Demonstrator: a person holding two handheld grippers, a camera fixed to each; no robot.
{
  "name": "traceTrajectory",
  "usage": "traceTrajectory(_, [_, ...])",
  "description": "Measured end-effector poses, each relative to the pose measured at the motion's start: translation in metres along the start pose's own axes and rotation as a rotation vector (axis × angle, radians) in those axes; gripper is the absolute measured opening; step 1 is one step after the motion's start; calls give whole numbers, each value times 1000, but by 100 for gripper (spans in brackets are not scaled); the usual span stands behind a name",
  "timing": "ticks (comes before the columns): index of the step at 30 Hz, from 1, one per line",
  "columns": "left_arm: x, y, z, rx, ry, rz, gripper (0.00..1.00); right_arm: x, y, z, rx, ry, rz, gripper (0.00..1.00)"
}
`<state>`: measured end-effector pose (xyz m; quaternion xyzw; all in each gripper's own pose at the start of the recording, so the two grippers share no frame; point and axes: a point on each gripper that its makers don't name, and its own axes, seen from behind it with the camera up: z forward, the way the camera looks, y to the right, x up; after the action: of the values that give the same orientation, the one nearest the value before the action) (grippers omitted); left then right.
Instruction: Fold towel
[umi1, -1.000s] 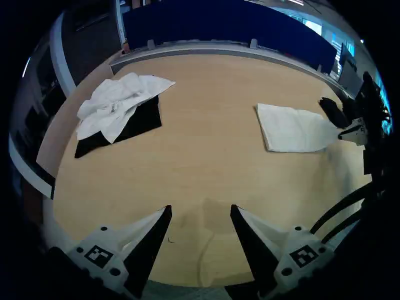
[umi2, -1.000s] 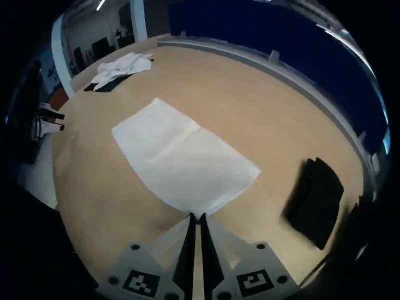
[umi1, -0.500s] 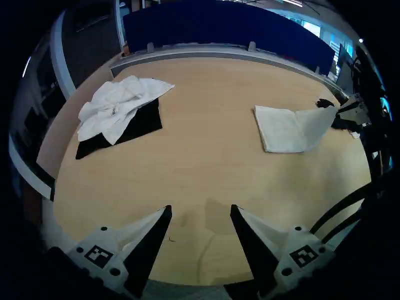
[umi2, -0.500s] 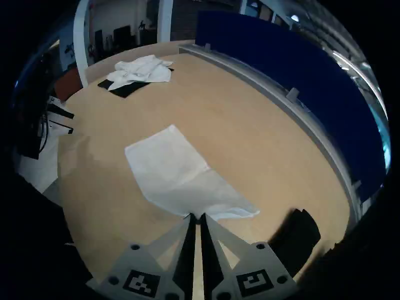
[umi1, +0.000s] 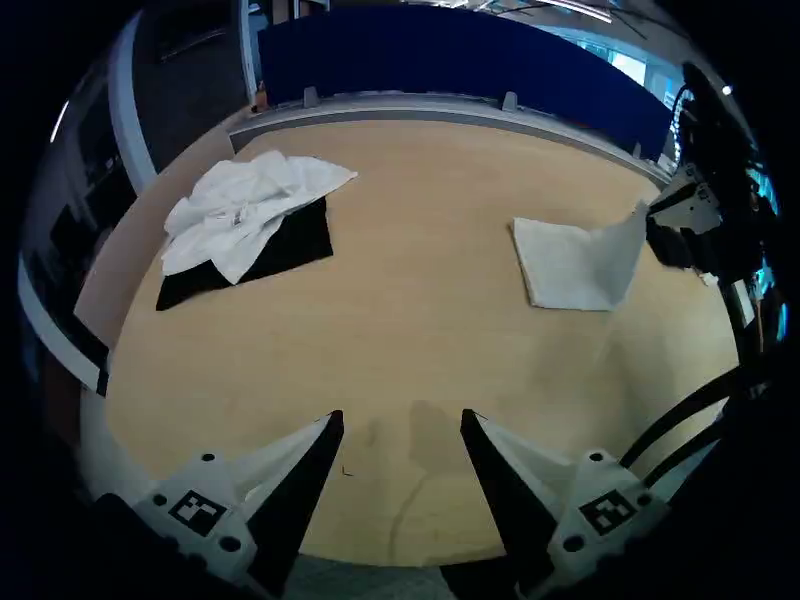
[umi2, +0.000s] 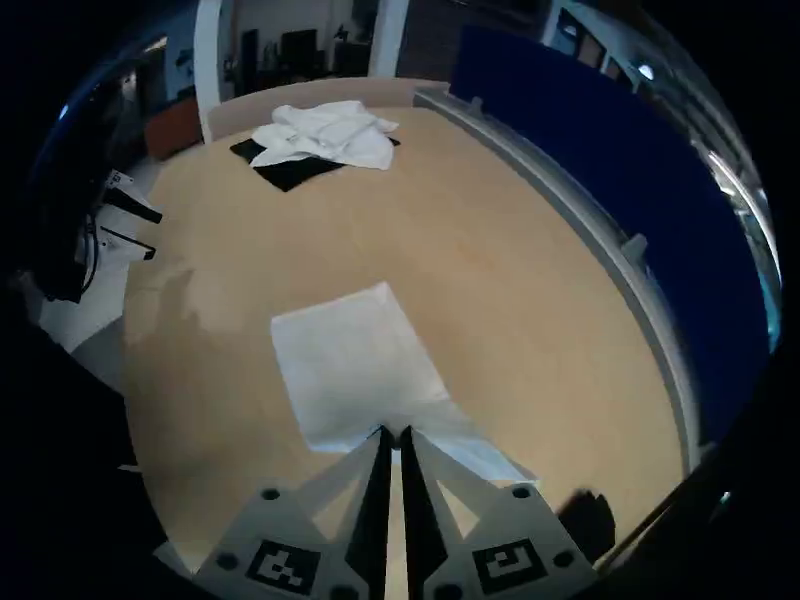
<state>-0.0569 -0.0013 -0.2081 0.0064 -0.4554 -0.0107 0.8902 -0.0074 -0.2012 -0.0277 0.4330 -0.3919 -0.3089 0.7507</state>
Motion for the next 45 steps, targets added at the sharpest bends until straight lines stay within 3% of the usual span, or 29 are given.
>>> traceTrajectory(5, [-2, -2, -4, 6, 12, -21, 86, 31, -23, 28, 67, -7, -102, 6])
traceTrajectory(9, [-5, -1, -7, 8, 19, -41, 87, 49, -49, 60, 136, -8, -145, 6])
traceTrajectory(14, [-7, 1, -9, 11, 24, -73, 87, 57, -86, 107, 228, -22, -114, 6])
traceTrajectory(20, [-12, 4, -8, 4, 21, -100, 87, 46, -110, 136, 274, -62, -62, 6])
traceTrajectory(26, [-13, 2, -5, 6, 16, -105, 87, 47, -108, 136, 274, -53, -36, 7])
traceTrajectory(30, [-12, 0, -3, 6, 15, -104, 86, 49, -105, 130, 270, -30, -32, 13])
traceTrajectory(32, [-10, 0, -3, 7, 16, -100, 87, 50, -103, 126, 261, -13, -33, 32])
traceTrajectory(34, [-9, 0, -3, 7, 18, -98, 87, 51, -102, 121, 263, 3, -28, 67])
traceTrajectory(40, [-6, 3, -4, 3, 19, -95, 87, 52, -98, 110, 251, 39, 4, 84])
traceTrajectory(45, [-7, 6, -2, -1, 16, -88, 87, 50, -93, 104, 215, 60, 41, 85])
